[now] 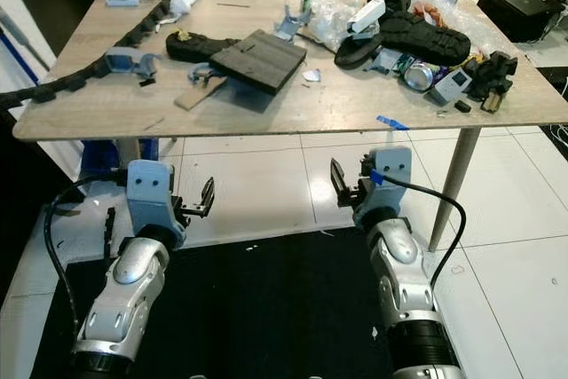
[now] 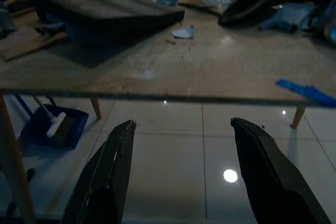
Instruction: Picking trash to rubbish bin
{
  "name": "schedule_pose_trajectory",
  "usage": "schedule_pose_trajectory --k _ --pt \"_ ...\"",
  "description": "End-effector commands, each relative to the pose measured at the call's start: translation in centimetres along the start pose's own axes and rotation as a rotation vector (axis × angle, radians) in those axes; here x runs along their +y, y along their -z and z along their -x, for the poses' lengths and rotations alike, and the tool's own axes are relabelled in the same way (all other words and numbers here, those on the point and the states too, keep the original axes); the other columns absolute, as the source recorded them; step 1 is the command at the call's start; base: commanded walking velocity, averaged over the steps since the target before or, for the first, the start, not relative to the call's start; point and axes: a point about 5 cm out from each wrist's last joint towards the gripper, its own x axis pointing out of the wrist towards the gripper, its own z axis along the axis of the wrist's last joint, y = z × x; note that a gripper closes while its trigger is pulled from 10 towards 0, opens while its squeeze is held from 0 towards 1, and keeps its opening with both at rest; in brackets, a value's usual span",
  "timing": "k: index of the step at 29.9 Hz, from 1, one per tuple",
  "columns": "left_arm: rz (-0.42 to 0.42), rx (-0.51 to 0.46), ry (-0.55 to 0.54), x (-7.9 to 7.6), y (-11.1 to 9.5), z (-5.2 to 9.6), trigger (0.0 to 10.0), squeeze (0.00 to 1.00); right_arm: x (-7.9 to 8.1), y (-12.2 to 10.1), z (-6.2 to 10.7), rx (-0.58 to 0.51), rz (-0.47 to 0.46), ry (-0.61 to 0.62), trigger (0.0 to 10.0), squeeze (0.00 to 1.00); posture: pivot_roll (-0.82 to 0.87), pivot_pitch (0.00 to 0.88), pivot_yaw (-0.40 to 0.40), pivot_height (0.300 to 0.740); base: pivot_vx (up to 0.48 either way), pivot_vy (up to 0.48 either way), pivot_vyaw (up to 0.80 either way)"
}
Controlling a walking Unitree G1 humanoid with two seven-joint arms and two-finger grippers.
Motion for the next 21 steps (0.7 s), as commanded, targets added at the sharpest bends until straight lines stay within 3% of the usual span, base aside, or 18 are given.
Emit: schedule_pose_trajectory --k 1,21 --pt "0.016 -0.007 -0.012 0.11 -0.05 0.17 10.0 0.00 0.25 0.18 0.17 0.017 0.008 -0.018 10.0 0.00 0.00 0.146 -0.038 0.740 0.360 0.000 0.00" --pt "0.026 0.000 -0.034 0.43 -0.04 0.23 10.0 0.00 0.59 0.11 0.31 0.037 0.017 -0.047 10.0 0.00 0.00 0.148 -0.039 0.740 0.343 0.000 0.00"
